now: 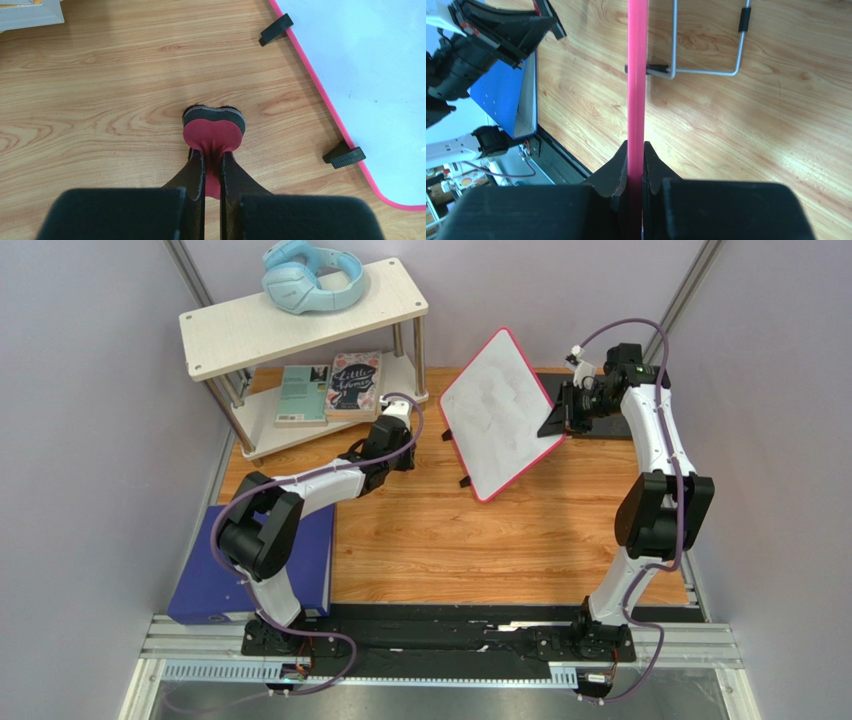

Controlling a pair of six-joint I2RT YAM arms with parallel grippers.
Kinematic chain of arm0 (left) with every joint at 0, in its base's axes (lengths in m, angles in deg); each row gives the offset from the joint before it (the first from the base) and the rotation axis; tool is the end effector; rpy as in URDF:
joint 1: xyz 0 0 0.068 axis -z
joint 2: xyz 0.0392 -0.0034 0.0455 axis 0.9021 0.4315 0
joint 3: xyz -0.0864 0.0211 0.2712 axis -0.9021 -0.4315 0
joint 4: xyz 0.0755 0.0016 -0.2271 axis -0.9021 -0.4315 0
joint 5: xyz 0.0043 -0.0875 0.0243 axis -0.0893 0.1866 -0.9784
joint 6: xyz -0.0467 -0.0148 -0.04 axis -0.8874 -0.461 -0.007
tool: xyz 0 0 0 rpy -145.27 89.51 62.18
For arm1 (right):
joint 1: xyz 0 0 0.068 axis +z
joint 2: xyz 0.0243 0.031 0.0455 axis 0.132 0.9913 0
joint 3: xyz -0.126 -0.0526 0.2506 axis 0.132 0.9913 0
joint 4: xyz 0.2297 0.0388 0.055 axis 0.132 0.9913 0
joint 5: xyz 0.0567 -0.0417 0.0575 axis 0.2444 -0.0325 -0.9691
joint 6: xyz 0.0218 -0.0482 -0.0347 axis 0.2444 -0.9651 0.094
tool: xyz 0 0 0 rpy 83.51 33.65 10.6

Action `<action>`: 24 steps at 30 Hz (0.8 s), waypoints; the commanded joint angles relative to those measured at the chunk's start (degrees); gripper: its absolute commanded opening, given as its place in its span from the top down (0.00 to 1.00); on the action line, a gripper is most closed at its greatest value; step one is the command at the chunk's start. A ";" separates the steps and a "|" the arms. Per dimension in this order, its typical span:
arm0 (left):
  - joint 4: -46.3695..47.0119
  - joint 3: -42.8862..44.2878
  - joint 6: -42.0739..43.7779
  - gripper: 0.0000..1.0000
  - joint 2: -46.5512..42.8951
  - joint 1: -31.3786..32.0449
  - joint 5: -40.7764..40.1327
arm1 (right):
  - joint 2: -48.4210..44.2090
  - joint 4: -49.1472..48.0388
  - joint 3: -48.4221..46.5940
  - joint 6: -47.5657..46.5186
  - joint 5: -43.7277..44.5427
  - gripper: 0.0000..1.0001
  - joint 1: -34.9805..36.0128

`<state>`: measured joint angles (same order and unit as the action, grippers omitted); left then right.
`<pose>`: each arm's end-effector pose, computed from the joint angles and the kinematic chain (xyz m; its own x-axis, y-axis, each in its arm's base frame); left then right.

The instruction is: Erase the whiteboard

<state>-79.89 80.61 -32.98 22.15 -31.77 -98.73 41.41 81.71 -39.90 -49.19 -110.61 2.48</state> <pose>0.3260 -0.1984 0.2267 -0.5770 -0.0547 -0.8149 0.2046 0.9563 -0.2090 0.3621 0.0011 0.3264 -0.9045 0.0011 -0.4265 -0.2792 0.7545 0.5940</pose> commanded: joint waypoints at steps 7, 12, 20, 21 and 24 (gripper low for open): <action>0.88 -0.61 0.75 1.00 -1.63 0.47 0.02 | -1.72 6.63 2.16 -8.79 0.75 0.98 1.32; 0.70 0.09 1.11 1.00 -1.37 0.56 0.99 | -0.31 4.96 3.57 -9.49 1.54 0.73 1.32; 3.34 2.64 3.30 1.00 0.39 3.98 3.71 | 1.10 2.93 4.10 -9.84 2.86 0.57 1.24; 3.25 3.60 3.30 1.00 1.26 4.25 3.80 | 1.19 2.76 4.19 -9.76 2.86 0.57 1.24; 3.25 4.92 2.69 1.00 2.49 5.21 5.29 | 1.54 2.05 4.36 -9.93 3.30 0.53 1.24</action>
<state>-79.06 82.01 -31.40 23.09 -27.84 -95.82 42.94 85.66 -35.20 -57.38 -107.46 3.18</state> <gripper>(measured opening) 0.040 0.444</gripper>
